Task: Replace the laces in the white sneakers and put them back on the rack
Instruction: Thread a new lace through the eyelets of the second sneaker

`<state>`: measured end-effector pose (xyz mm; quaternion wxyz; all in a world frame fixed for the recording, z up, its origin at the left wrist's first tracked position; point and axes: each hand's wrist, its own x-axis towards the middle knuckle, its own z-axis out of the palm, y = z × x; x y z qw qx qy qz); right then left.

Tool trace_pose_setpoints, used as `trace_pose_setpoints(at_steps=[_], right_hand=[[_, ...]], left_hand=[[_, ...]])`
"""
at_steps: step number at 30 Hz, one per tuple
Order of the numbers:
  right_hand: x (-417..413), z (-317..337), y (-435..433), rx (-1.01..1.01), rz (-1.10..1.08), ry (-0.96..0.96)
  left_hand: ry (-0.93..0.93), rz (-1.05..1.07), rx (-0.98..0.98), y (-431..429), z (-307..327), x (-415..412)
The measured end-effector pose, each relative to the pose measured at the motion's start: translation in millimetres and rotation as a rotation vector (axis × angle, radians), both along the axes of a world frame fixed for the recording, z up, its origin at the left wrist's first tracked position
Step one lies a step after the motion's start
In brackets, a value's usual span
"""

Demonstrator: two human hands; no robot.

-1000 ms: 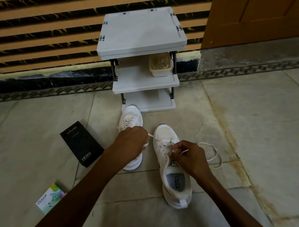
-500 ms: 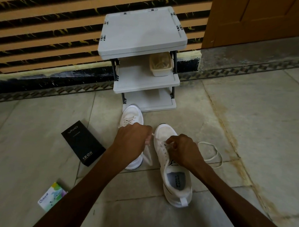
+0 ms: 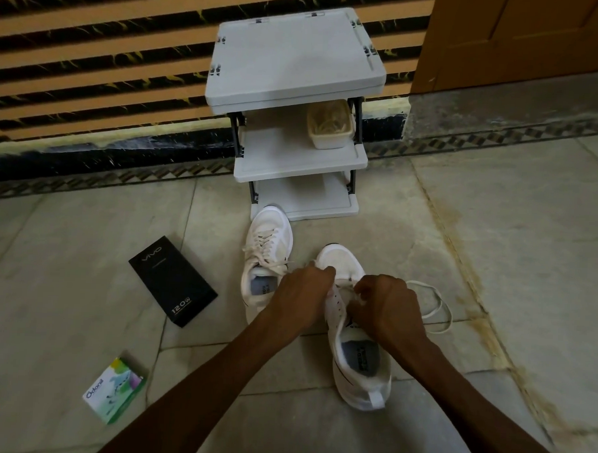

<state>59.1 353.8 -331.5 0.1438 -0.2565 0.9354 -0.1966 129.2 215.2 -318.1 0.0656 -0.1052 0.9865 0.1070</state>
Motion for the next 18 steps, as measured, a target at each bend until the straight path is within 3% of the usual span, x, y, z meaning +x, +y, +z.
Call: trace_pose_setpoints(at_steps=[7, 13, 18], right_hand=[[-1.4, -6.3, 5.5, -0.063, -0.062, 0.017], [-11.7, -3.2, 21.5, -0.195, -0.160, -0.124], [-20.7, -10.6, 29.3, -0.310, -0.221, -0.405]], left_hand=[[0.042, 0.073, -0.095, -4.0, -4.2, -1.7], [0.094, 0.130, -0.085, -3.6, -3.0, 3.2], [0.297, 0.403, 0.488, -5.2, 2.8, -0.3]])
